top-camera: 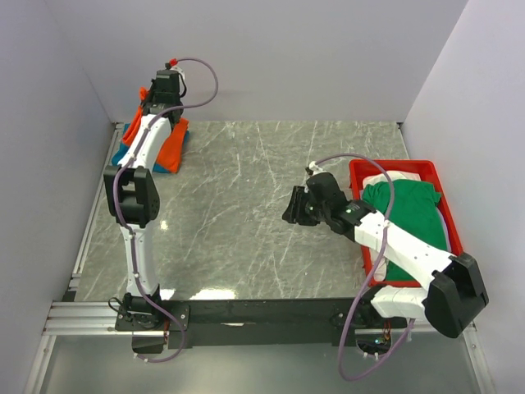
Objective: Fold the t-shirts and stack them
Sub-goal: Neatly place the folded tshirt to the corner
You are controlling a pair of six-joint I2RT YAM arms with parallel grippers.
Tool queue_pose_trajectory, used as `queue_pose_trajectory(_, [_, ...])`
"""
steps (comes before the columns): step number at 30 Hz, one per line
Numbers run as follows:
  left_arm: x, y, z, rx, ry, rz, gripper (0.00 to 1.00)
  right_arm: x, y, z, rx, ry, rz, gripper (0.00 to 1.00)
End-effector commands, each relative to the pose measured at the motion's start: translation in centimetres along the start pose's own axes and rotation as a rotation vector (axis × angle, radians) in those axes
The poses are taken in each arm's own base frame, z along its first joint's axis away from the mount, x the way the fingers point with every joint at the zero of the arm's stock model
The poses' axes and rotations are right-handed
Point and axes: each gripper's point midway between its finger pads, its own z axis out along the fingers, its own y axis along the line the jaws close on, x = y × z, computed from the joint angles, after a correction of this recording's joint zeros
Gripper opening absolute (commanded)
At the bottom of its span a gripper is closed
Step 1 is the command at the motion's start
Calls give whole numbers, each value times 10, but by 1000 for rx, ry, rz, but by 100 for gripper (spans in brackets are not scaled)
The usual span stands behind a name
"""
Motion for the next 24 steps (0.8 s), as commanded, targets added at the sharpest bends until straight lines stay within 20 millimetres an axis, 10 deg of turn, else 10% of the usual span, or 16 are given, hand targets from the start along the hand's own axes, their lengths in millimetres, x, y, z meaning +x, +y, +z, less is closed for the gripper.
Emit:
queue_pose_trajectory(1, [-34, 49, -15, -61, -96, -109, 0, -15, 11, 0, -8, -35, -12, 46])
queue_pose_trajectory(13, [27, 24, 76, -57, -15, -188, 14, -13, 12, 25, 10, 26, -27, 47])
queue_pose_trajectory(19, [61, 47, 98, -221, 51, -397, 52, -16, 21, 29, -4, 34, -45, 50])
queue_pose_trajectory(24, [35, 71, 73, -201, -37, -582, 99, -21, 26, 22, -16, 5, -46, 54])
